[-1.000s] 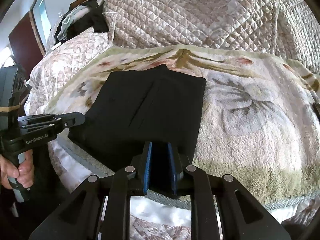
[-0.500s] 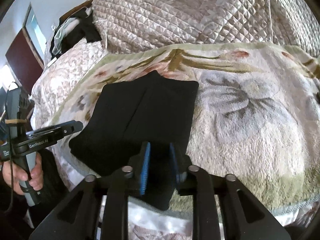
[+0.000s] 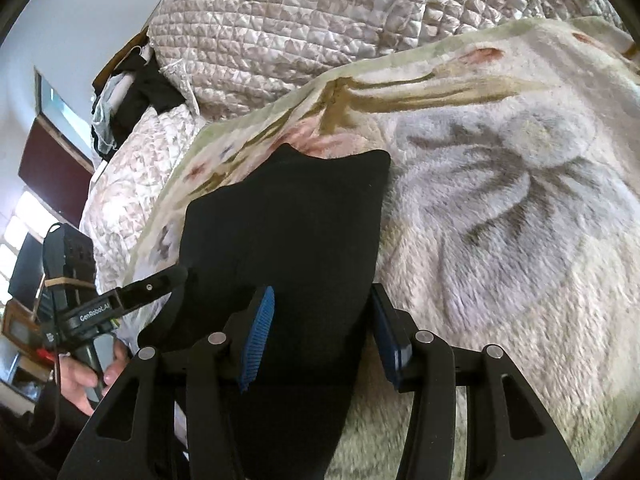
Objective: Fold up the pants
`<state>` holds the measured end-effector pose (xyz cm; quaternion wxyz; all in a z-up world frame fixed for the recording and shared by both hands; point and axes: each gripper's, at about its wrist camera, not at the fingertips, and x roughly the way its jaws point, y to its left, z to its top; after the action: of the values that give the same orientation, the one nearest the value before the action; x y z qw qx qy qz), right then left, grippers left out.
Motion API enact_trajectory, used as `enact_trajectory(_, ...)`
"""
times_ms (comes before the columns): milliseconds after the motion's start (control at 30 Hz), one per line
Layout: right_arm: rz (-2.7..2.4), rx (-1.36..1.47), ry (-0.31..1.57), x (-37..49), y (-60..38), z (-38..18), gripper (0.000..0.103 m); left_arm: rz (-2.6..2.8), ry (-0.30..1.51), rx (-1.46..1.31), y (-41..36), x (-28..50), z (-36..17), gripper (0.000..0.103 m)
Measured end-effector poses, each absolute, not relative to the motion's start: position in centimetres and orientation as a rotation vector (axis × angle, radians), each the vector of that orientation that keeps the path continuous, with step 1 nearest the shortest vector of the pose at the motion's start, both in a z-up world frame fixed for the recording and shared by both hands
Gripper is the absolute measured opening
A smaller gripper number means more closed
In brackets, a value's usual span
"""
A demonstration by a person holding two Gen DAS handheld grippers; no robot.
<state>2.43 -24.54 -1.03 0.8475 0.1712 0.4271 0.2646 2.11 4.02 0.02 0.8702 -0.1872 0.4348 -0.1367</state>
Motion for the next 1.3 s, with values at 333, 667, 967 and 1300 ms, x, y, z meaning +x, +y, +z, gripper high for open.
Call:
enact_trajectory(333,0.591,0.428,0.909,2.8,-24.7,-1.3,0.024,-0.272,0.896,-0.428,4.3,1.2,0.3,0.040)
enact_trajectory(667,0.595,0.443,0.932,3.9,-24.2,-1.5,0.017,-0.275,0.923,-0.489,4.8,2.1,0.2,0.025)
enact_trajectory(967,0.628,0.421,0.864,2.4,-23.5,2.0,0.016,-0.287,0.865,-0.453,4.7,1.2,3.3,0.012)
enact_trajectory(1300,0.678,0.436,0.801,4.7,-22.1,5.4,0.016,-0.298,0.777,-0.430,5.8,3.6,7.2,0.012)
